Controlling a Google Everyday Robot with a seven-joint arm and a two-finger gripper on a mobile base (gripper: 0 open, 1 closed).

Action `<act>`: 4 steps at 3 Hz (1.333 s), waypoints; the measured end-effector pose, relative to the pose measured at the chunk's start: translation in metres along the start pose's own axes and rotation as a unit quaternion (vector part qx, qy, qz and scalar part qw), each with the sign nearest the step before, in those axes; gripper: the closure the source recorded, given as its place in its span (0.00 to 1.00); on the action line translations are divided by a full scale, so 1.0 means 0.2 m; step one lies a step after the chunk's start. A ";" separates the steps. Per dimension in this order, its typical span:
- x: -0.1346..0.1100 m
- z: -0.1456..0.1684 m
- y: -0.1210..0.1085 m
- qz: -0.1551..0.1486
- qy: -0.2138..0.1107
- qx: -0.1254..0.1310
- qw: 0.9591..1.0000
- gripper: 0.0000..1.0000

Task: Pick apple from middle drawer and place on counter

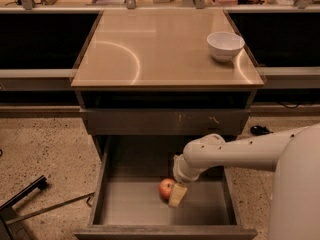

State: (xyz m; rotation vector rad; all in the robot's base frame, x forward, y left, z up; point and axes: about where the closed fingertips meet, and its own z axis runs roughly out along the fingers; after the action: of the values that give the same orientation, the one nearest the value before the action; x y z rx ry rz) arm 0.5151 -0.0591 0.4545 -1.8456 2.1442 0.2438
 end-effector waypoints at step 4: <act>0.15 0.32 -0.03 0.038 -0.089 0.000 0.995 0.00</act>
Offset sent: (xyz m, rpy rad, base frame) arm 0.0128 -0.0268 -0.0684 0.1774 -0.0494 -0.1134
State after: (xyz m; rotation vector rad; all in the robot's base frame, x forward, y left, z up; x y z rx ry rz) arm 0.5239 -0.0669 0.3838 -1.6753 2.0928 0.4098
